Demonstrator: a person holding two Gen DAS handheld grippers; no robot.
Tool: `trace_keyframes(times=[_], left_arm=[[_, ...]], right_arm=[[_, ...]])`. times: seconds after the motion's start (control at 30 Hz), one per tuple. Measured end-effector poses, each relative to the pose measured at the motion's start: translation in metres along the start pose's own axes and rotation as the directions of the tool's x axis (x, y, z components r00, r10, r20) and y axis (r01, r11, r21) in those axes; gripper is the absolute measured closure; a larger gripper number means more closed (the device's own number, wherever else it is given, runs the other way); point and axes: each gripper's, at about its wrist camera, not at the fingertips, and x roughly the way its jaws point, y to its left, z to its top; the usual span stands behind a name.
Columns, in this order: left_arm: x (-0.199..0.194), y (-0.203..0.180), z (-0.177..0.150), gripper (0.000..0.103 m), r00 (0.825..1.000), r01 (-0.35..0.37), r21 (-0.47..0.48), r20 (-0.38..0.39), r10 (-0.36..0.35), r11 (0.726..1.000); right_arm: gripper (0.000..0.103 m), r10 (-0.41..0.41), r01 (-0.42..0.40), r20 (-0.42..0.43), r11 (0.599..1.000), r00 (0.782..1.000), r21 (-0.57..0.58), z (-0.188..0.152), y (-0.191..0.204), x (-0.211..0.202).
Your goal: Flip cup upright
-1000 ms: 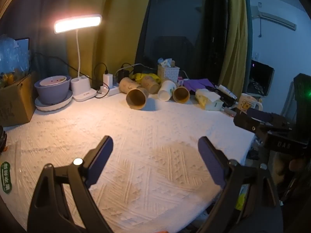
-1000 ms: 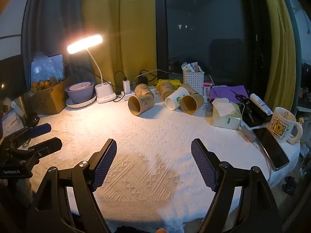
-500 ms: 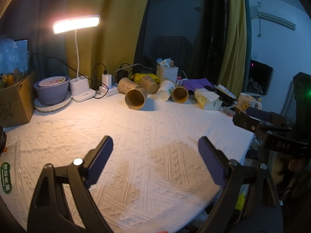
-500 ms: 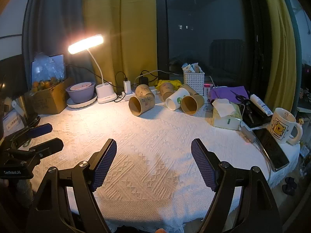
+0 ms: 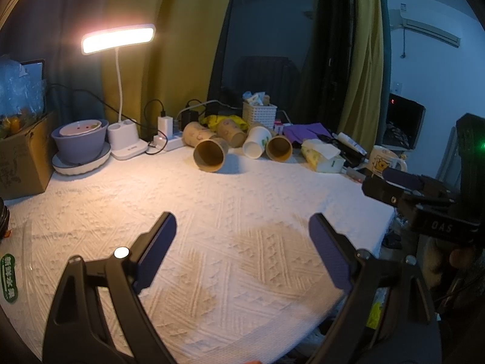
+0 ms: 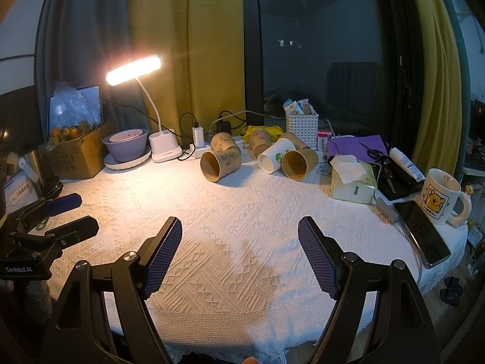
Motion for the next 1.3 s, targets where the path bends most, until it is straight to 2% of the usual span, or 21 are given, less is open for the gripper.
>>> trace_keyframes(times=[1.3], left_arm=[[-0.001, -0.01, 0.007, 0.013, 0.999, 0.032, 0.042, 0.005, -0.033, 0.999]], right_arm=[[0.021, 0.002, -0.002, 0.005, 1.0, 1.0, 0.002, -0.001, -0.002, 0.0]])
